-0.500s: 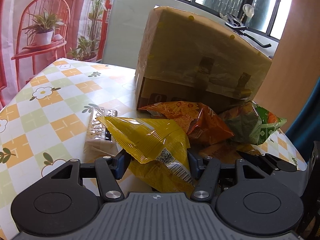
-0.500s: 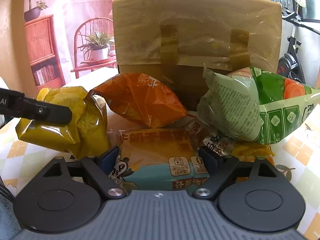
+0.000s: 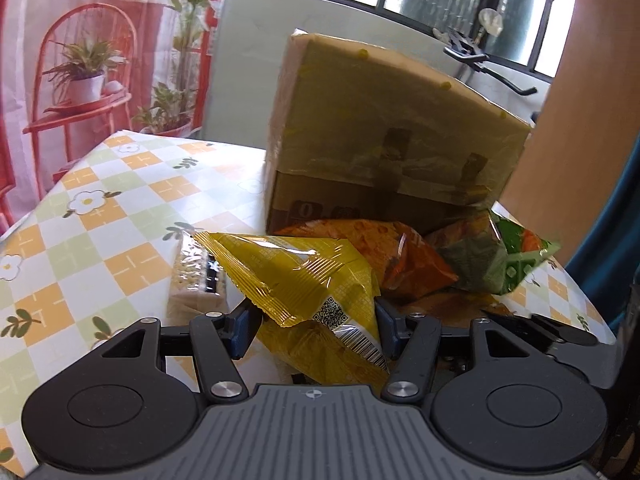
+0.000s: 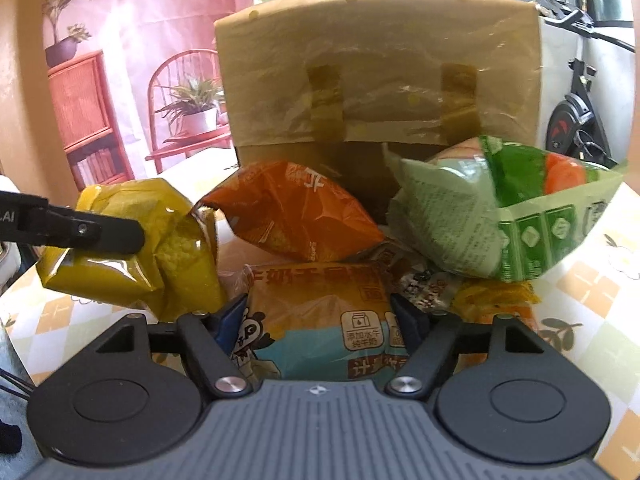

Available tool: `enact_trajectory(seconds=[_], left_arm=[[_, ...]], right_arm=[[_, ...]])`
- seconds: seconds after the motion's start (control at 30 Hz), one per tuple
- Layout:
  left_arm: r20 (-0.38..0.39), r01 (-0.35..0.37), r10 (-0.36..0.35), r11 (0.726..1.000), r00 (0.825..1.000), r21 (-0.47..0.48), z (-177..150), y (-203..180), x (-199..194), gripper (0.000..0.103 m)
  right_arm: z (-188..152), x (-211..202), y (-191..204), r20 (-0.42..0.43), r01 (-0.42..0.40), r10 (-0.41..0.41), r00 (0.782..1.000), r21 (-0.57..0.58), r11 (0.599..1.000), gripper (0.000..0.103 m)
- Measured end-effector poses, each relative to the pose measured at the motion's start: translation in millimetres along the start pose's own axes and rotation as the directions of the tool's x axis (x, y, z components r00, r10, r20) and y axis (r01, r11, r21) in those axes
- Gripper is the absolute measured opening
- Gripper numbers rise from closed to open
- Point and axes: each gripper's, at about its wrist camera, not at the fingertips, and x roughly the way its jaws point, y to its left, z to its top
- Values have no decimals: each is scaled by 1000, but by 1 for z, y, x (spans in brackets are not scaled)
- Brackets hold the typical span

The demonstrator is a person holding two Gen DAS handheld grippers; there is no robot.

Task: Organize snacks
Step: 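Lift the panda packet with the right tool while the left tool holds the yellow chip bag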

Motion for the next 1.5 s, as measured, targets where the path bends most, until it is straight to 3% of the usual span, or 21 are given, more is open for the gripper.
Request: enact_trajectory(seconds=[0.33,0.5,0.63,1.07,1.5], left_arm=[[53,-23,29,994,998,-104,15,17,-15,62],[72,-14,20,997,997,-79,17,12,-19,62],[77,-20,23,998,997,-52,18,9,-21,62],[155,-51,54,998,987,-25,38,-5,-50,62],[162,-68,67,998,985,-3,36,-7,-51,62]], right_arm=[[8,-25,-4,94,36,-39,995,34,999,75],[7,-21,5,71,2,0,998,-32,999,75],[6,-14,4,41,6,-5,999,-14,1000,75],[18,-50,-4,169,-49,43,985,28,998,75],[28,-72,-6,256,1,-5,967,19,1000,75]])
